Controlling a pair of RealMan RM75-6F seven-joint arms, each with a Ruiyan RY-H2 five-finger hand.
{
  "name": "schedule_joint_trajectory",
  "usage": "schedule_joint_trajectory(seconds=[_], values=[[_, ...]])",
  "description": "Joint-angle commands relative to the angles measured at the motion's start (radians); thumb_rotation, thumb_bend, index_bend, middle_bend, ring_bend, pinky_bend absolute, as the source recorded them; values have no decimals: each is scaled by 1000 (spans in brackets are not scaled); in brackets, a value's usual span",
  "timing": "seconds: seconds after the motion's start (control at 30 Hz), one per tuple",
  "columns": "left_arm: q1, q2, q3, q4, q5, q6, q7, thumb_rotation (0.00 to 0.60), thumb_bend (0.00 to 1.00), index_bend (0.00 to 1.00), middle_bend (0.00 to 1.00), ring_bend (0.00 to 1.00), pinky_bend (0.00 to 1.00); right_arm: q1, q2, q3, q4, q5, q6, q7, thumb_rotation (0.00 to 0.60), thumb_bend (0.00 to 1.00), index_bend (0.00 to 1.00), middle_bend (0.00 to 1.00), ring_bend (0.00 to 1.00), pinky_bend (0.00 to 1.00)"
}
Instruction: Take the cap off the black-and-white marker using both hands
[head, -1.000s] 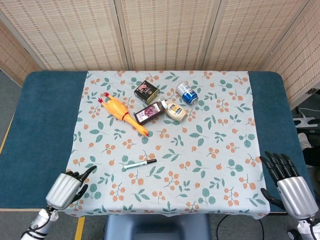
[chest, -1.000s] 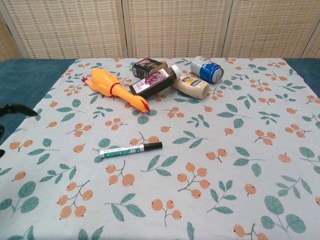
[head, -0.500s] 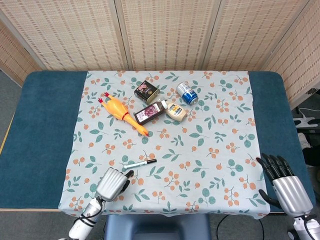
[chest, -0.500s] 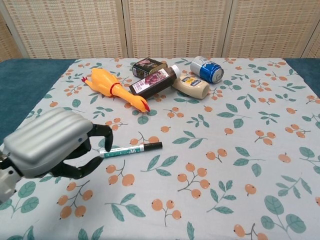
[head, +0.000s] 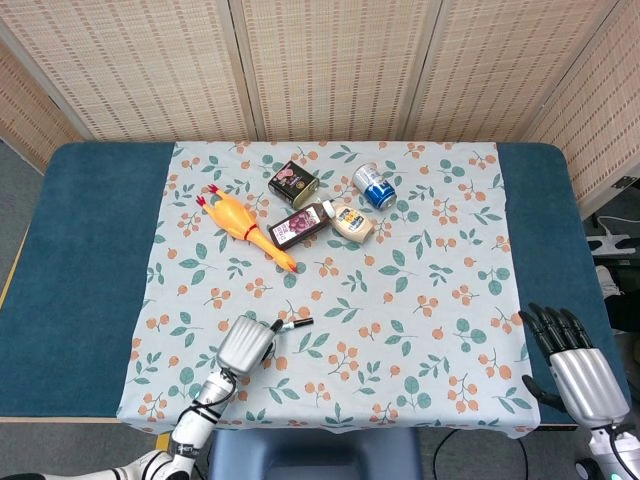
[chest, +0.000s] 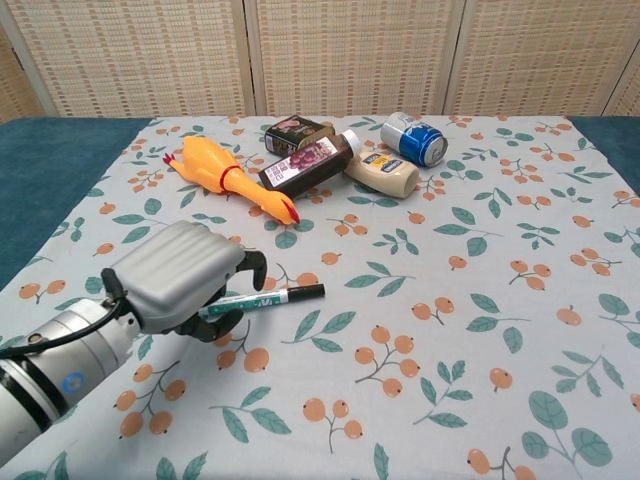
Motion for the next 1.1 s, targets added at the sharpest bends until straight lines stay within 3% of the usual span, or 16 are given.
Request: schedule_joint_trajectory(seconds=[0.03,0.37,0.73,1.1], values=[[-17,-21,-3,35,-19,-4,14,600,393,383,1000,1000,1000,1,3,2,0,2,-11,6,600,157,0,0,0,0],[-46,-34,6,80,-61,-4,28,600,392,367,1000,1000,1000,-1,9,7,-7,4,-41,10,600,157,0,0,0,0],[-62,-27,23,83,-91,4,49,600,392,487,1000,1000,1000,-8,8,16,-11,2,-49,3,600,157,0,0,0,0],[-78,-9,36,74,-127,-7,70,600,392,491,1000,1000,1000,-11,0,21,-11,0,-62,-7,600,157,0,0,0,0]])
